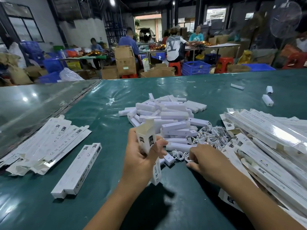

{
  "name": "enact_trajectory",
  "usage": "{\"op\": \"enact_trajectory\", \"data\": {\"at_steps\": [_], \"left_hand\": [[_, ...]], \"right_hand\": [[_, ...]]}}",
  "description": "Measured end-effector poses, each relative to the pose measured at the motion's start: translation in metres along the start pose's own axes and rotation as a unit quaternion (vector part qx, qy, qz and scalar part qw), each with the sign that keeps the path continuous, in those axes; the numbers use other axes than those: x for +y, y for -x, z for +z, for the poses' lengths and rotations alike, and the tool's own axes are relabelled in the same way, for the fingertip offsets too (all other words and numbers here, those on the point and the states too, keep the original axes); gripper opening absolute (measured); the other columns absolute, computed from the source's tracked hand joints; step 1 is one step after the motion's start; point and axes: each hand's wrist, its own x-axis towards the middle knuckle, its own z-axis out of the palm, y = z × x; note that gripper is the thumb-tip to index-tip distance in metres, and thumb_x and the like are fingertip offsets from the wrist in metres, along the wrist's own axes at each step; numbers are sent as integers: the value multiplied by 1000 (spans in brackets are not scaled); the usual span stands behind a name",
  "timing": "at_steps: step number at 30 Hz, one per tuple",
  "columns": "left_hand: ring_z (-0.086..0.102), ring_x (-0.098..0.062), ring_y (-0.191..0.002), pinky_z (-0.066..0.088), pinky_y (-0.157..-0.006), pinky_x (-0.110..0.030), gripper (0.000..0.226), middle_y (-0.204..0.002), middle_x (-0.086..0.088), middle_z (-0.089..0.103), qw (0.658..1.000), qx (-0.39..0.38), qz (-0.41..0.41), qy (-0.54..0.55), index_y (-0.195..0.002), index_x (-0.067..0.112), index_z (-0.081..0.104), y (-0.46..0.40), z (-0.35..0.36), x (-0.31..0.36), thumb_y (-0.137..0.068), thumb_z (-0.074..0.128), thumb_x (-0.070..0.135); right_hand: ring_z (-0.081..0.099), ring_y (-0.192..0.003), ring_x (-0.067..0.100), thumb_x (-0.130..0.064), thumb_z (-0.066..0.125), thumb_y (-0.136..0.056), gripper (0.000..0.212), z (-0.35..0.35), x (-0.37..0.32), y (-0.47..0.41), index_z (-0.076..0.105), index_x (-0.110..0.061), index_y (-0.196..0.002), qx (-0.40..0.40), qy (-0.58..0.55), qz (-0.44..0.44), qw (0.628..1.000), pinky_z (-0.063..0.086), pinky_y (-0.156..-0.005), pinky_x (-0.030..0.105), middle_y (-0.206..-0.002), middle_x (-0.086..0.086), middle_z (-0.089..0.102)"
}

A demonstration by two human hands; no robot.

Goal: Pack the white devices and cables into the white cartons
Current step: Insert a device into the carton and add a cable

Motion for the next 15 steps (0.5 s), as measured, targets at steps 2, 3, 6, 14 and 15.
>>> {"op": "enact_trajectory", "data": {"at_steps": [2, 3, 6, 14, 15], "left_hand": [[66, -18, -65, 57, -65, -29, 30, -84, -5, 72, 998, -27, -51, -21, -109, 25, 57, 3, 4, -5, -88, 70, 42], [63, -17, -62, 55, -63, -28, 29, -77, -2, 69, 996, -36, -70, -33, -106, 20, 59, 5, 6, -8, -89, 69, 41], [55, -15, -56, 49, -57, -26, 23, -64, 1, 61, 996, -35, -72, -46, -97, 14, 62, 6, 11, -12, -89, 68, 34], [59, -15, -51, 51, -54, -24, 12, -66, -3, 70, 996, 11, -86, -12, -86, 23, 71, 3, 6, -3, -84, 79, 32], [59, -15, -51, 51, -55, -25, 13, -72, -4, 72, 995, 9, -95, -7, -88, 24, 72, 3, 7, -1, -84, 78, 36]], "right_hand": [[57, -93, 20, -43, 61, -97, 22, 1, 3, 0, 51, -27, -86, 14, -16, 11, 1000, 45, -77, 33, -96, -4, 62], [58, -90, 19, -42, 59, -98, 22, 0, 4, 0, 53, -25, -86, 22, -39, 19, 999, 45, -75, 32, -93, -5, 62], [59, -72, 10, -41, 64, -97, 23, -7, 6, 1, 57, -25, -82, 58, -164, 32, 984, 42, -62, 28, -76, -7, 65], [53, -54, 4, -46, 71, -82, 23, -31, -2, 13, 73, -24, -81, 112, -427, -70, 895, 42, -53, 18, -65, -4, 68], [53, -54, 3, -46, 69, -82, 22, -33, -7, 16, 74, -25, -83, 116, -432, -99, 889, 42, -53, 17, -65, -6, 67]]}}
